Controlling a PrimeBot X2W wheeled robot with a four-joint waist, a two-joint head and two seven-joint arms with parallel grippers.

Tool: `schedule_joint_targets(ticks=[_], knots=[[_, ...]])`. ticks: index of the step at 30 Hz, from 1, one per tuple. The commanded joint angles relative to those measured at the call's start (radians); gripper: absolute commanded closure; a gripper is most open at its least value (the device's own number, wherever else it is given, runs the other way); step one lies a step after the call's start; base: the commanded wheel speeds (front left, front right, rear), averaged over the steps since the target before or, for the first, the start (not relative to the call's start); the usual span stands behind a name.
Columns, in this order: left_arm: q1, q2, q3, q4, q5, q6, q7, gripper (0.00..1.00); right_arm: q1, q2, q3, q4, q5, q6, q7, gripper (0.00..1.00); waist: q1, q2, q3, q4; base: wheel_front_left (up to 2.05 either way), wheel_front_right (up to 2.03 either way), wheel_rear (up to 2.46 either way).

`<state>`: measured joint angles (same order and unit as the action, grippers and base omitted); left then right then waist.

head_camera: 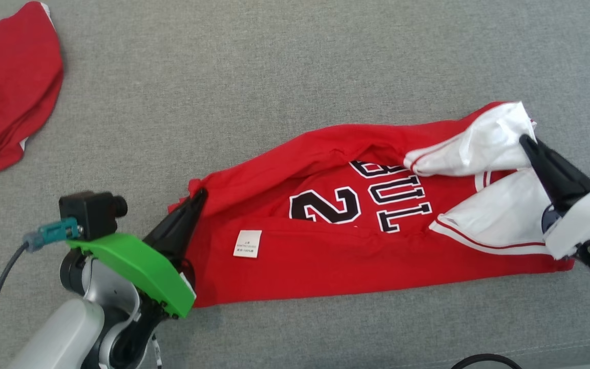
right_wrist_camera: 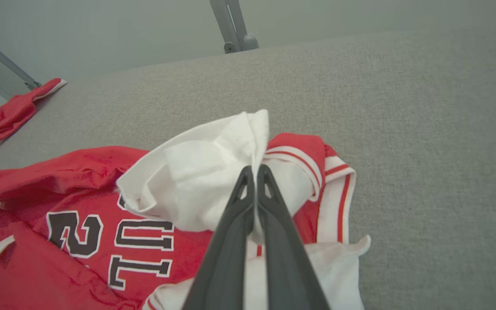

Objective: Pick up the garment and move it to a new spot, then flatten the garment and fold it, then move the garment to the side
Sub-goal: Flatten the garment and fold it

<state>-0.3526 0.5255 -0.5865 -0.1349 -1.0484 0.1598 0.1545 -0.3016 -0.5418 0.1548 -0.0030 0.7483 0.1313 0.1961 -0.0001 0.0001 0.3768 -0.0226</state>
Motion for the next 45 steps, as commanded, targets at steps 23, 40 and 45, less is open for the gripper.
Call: schedule_joint_targets(ticks=[23, 40, 45], knots=[[0.19, 0.038, 0.035, -0.059, -0.07, 0.049, -0.029, 1.0, 0.232, 0.089, -0.074, -0.074, -0.018, -0.001, 0.05, 1.0, 0.0001, -0.0001, -0.043, -0.039, 0.0, 0.0, 0.0], [0.324, 0.091, 0.042, -0.013, 0.344, 0.222, -0.402, 0.0, 0.233, 0.022, -0.203, -0.114, -0.102, -0.001, 0.236, 0.0, 0.0001, -0.0001, -0.077, -0.017, 0.0, 0.0, 0.0], [0.318, -0.02, 0.13, -0.001, 0.429, 0.225, -0.42, 0.0, 0.15, 0.086, -0.183, 0.005, -0.19, -0.001, 0.288, 0.0, 0.0001, -0.0001, -0.067, 0.029, 0.0, 0.0, 0.0]])
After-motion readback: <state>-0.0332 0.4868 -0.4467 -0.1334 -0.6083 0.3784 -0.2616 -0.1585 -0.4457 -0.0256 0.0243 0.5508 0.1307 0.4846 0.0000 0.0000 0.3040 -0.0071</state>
